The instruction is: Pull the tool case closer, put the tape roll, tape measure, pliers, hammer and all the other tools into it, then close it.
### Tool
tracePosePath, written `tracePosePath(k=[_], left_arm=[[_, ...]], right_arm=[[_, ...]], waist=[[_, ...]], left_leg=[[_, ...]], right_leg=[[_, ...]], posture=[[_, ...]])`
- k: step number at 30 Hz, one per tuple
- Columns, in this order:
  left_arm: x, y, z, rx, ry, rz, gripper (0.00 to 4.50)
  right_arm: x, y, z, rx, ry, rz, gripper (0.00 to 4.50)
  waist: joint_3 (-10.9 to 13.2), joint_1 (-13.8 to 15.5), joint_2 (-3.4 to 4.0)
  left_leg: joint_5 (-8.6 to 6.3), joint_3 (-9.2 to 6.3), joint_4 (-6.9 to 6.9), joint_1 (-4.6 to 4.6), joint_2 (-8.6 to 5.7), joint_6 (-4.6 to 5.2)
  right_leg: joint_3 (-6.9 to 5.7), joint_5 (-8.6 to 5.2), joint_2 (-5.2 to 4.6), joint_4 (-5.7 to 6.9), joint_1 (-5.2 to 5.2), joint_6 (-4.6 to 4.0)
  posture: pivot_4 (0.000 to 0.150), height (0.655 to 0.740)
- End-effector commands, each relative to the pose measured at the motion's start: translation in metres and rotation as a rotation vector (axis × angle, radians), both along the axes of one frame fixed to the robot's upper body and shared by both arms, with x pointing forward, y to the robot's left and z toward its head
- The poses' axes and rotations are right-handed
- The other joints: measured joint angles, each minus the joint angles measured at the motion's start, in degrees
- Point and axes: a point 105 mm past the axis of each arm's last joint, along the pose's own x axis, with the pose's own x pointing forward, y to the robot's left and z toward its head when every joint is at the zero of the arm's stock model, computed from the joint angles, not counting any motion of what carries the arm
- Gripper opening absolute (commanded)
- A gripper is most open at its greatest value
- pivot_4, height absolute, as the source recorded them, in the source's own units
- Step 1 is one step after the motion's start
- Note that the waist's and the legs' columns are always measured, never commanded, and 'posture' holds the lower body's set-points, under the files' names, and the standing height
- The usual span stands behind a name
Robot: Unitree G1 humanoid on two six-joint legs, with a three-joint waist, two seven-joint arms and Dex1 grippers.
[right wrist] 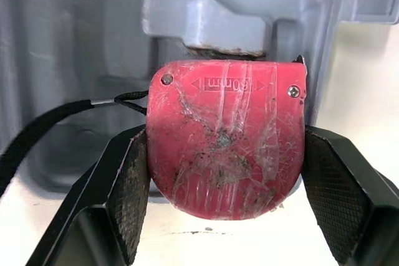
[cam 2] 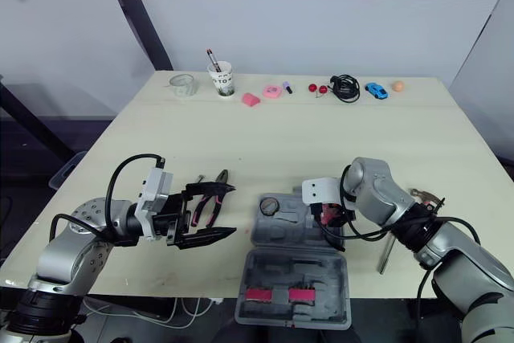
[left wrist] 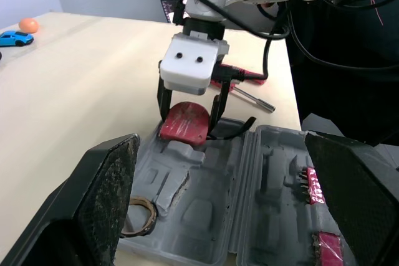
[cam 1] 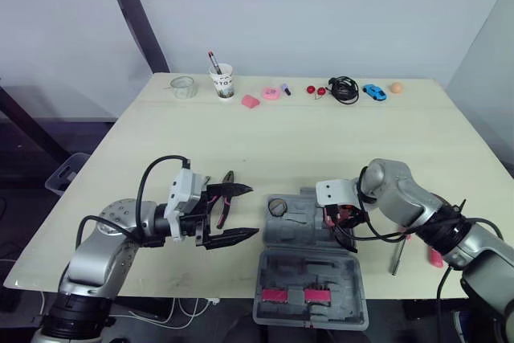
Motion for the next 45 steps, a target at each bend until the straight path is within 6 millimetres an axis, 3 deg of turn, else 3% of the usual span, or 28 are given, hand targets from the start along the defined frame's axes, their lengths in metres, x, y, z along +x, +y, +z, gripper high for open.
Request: tracePosePath(k=[1,2,4,6,13,20,27,30,34,45], left_arm=[[-0.001,0.004,0.007,0.003,-0.035,0.008,4.50],[-0.002,0.004,0.007,0.004,-0.033,0.008,4.50],[-0.003,0.004,0.006,0.003,-0.029,0.006,4.50],[-0.004,0.004,0.006,0.003,-0.023,0.002,4.50],[-0.006,0.002,0.005,0.003,-0.017,-0.005,4.50],[-0.006,0.001,0.006,0.002,-0.018,-0.011,4.50],[-0.004,0.000,0.009,-0.012,-0.025,-0.014,4.50],[-0.004,-0.001,0.009,-0.017,-0.022,-0.015,4.50],[-0.004,-0.003,0.007,-0.025,-0.017,-0.020,4.50],[-0.002,-0.004,0.007,-0.027,-0.023,-0.020,4.50]], right_arm=[[0.003,0.002,0.005,0.011,-0.027,0.012,2.99],[0.002,0.003,0.005,0.015,-0.024,0.017,2.99],[0.001,0.004,0.006,0.019,-0.030,0.023,4.01],[0.003,0.005,0.010,0.031,-0.052,0.022,4.48],[-0.002,0.007,0.030,0.082,-0.098,0.023,4.48],[-0.015,-0.005,0.049,0.188,-0.128,-0.021,4.48],[-0.018,-0.013,0.048,0.544,-0.159,-0.162,4.48],[-0.017,-0.016,0.050,0.669,-0.147,-0.237,3.80],[-0.019,-0.023,0.045,0.776,-0.160,-0.280,1.89],[-0.016,-0.019,0.025,1.080,-0.186,-0.256,1.89]], waist=[[0.0,-0.3,0.00],[0.0,-0.5,0.00],[0.0,-0.7,0.00],[0.0,-0.9,0.00],[0.0,-1.0,0.01],[0.0,-0.8,0.00],[0.0,-0.9,-0.01],[0.0,-0.9,-0.02],[0.0,-0.9,-0.02],[0.0,-0.9,0.00]], left_leg=[[0.00,0.00,0.00,0.00,0.00,0.00],[0.00,0.00,0.00,0.00,0.00,0.00],[0.00,-0.02,0.00,0.00,0.00,0.00],[0.00,-0.03,0.00,0.01,0.00,0.00],[0.00,-0.05,-0.02,0.00,0.01,0.00],[0.00,-0.05,-0.02,-0.02,-0.01,0.00],[0.00,-0.04,-0.03,-0.02,0.01,0.00],[0.00,-0.02,-0.02,-0.01,0.01,0.00],[0.00,-0.03,-0.03,-0.01,0.01,0.00],[0.00,-0.02,-0.03,0.01,0.01,0.00]], right_leg=[[0.00,0.00,0.00,0.00,0.01,0.00],[0.00,0.00,0.00,0.00,0.01,0.00],[0.00,0.00,0.00,0.01,0.01,0.00],[0.00,0.00,0.00,0.01,0.01,0.00],[-0.01,0.00,0.00,0.03,-0.02,0.00],[-0.02,0.00,-0.04,0.01,-0.01,0.00],[-0.02,0.00,-0.03,0.01,0.00,0.00],[0.01,0.01,-0.03,0.01,0.01,0.00],[0.00,0.00,-0.03,0.01,0.02,0.00],[0.01,0.00,-0.01,-0.01,0.04,0.01]], posture=[[0.150,0.7400],[0.150,0.7400],[0.150,0.7400],[0.150,0.7400],[0.150,0.7400],[0.150,0.7400],[0.150,0.7400],[0.150,0.7400],[0.150,0.7400],[0.150,0.7400]])
